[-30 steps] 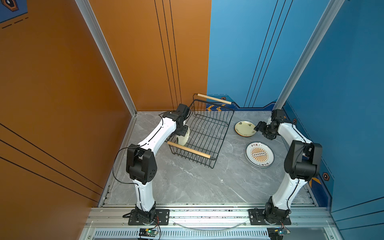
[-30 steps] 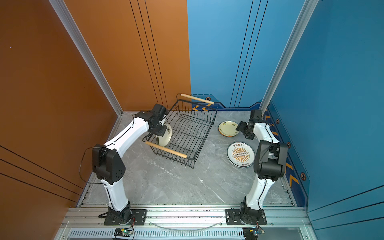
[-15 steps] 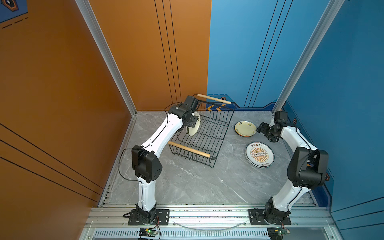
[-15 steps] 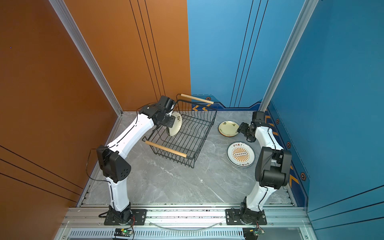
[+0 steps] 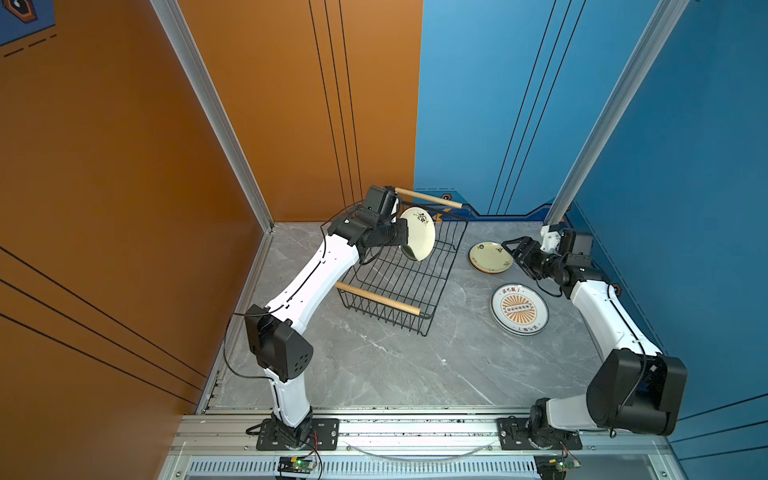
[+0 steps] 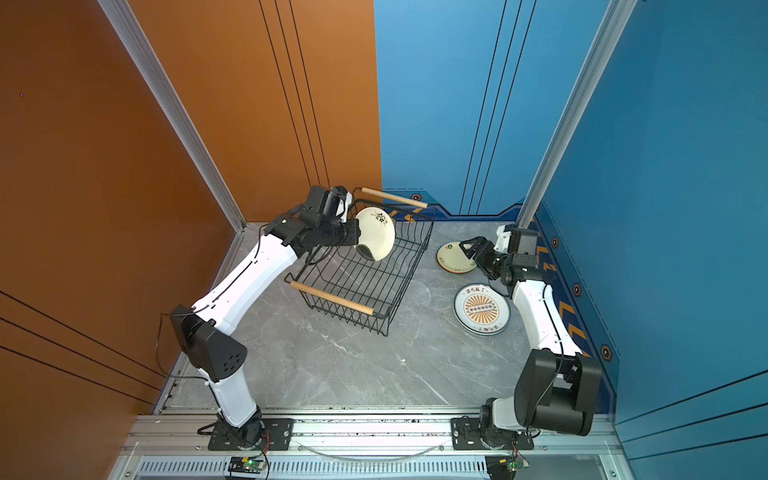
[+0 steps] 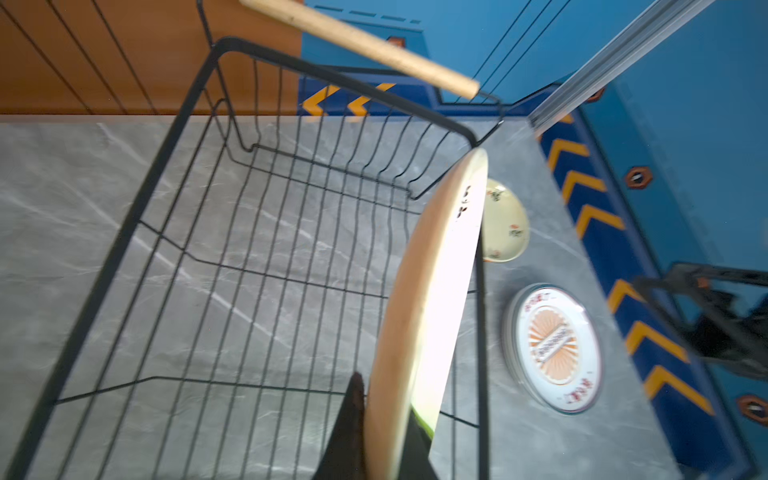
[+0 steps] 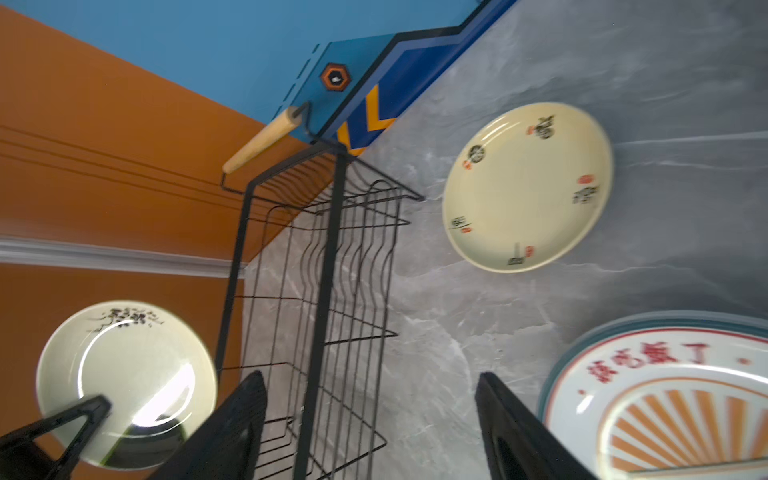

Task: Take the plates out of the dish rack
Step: 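Lift the cream plate toward the right gripper while right reaches toward it, then grasp the cream plate's rim with the right gripper and open the left gripper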

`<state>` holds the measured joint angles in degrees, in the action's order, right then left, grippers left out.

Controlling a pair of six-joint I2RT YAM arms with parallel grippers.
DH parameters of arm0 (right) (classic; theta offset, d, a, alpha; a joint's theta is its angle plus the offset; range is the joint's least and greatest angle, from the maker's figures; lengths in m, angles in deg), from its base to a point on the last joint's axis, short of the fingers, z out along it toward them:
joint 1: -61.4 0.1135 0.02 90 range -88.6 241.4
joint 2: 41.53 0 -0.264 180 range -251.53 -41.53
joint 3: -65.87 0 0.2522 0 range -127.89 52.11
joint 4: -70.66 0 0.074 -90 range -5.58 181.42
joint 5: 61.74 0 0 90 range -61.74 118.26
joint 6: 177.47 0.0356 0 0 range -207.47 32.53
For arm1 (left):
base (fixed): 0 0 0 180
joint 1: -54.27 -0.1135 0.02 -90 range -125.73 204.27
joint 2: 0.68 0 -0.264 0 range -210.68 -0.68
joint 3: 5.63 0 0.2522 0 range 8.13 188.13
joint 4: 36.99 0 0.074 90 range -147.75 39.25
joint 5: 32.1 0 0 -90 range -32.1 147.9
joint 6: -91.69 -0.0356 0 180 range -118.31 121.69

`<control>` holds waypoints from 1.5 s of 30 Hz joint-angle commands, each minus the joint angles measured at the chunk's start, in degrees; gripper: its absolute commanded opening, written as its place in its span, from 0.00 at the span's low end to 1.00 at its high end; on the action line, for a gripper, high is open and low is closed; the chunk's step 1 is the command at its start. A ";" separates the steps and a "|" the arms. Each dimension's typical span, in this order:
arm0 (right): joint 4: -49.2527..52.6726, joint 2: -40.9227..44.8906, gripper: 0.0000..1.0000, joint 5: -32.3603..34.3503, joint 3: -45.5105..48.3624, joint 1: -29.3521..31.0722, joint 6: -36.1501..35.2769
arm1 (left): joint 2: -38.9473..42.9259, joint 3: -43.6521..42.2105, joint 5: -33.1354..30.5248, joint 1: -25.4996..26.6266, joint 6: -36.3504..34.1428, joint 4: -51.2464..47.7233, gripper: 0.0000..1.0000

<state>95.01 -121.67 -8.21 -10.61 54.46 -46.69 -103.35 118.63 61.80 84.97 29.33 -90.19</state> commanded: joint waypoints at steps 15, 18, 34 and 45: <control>-27.02 -3.07 0.69 -5.15 2.08 17.01 18.79 | 5.66 -15.38 13.13 1.59 18.52 27.61 0.00; -27.25 -3.53 0.66 -4.83 1.95 17.77 18.73 | 6.43 -17.57 14.49 1.29 20.60 31.59 0.01; -38.40 -7.05 0.20 -6.78 2.56 19.24 24.94 | 4.94 -20.32 19.11 1.14 25.66 37.08 0.07; -37.41 -7.19 0.03 -7.22 2.01 18.07 24.31 | 5.01 -20.68 17.84 1.00 24.14 34.88 0.43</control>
<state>57.62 -128.58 -15.19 -7.81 73.28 -21.60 -98.96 98.10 78.76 85.84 55.18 -55.44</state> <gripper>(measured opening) 0.096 0.405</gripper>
